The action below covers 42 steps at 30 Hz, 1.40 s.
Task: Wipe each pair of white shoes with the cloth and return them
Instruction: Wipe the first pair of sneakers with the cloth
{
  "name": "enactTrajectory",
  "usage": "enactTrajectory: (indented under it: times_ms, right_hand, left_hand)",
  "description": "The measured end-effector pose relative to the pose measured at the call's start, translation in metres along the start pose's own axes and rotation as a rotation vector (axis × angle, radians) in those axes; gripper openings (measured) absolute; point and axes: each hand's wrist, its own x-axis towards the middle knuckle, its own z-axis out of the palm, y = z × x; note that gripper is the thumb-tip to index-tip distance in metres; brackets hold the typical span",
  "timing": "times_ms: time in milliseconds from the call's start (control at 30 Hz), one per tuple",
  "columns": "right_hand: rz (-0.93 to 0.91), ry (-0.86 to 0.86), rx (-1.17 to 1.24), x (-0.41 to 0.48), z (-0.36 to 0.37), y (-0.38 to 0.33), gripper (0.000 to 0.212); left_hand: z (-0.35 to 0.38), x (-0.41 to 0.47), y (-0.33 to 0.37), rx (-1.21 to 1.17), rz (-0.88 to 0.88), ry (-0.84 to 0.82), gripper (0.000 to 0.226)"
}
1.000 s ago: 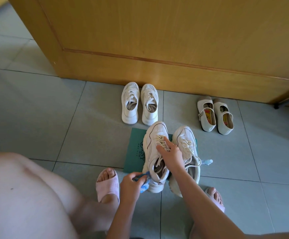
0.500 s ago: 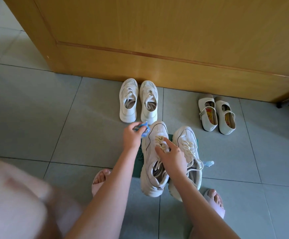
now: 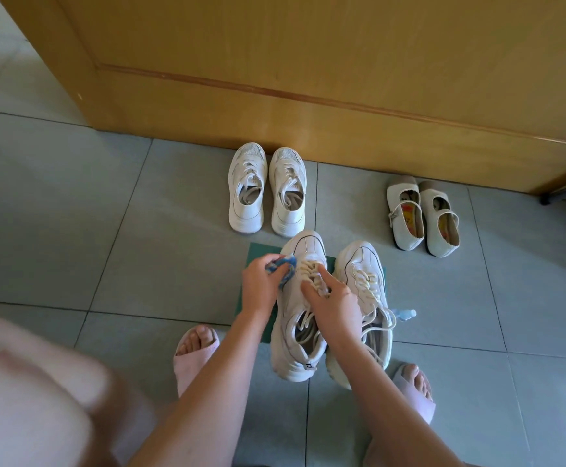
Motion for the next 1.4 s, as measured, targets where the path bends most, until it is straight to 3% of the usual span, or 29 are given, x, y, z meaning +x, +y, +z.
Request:
enactTrajectory:
  times_ms: [200,367,467,600,667,800,967,1033,1400]
  right_hand:
    - [0.003,-0.013,-0.019,0.0,0.004,0.003,0.052]
    - [-0.012,-0.021,0.007,-0.001,-0.001,0.002,0.052]
    - [-0.018,-0.031,0.025,0.0,-0.002,0.003,0.052]
    - [-0.004,-0.042,0.012,0.001,0.001,0.006,0.052]
    - [0.013,-0.04,0.021,0.002,0.003,0.007,0.052]
    - [0.024,-0.037,0.048,0.004,0.005,0.009,0.053]
    - [0.021,-0.033,0.024,0.003,0.008,0.009,0.053]
    - [0.017,-0.024,0.008,0.002,0.008,0.009,0.053]
    - [-0.001,-0.036,-0.021,-0.003,0.006,0.006,0.051]
  left_hand:
    - [-0.007,-0.023,-0.005,-0.021,-0.081,-0.066,0.023]
    - [-0.017,-0.027,-0.007,0.031,-0.136,-0.224,0.023]
    - [-0.024,-0.015,0.0,0.028,-0.147,-0.196,0.028]
    - [-0.021,0.008,0.028,-0.001,-0.053,0.014,0.025]
    - [-0.013,0.023,0.041,0.001,0.019,0.031,0.023]
    - [0.007,0.048,0.057,0.094,0.163,-0.06,0.022]
    - [0.022,0.06,0.056,0.387,0.387,-0.331,0.02]
    - [0.021,0.061,0.049,0.462,0.44,-0.366,0.02]
    - [0.006,0.035,0.024,0.344,0.417,-0.194,0.025]
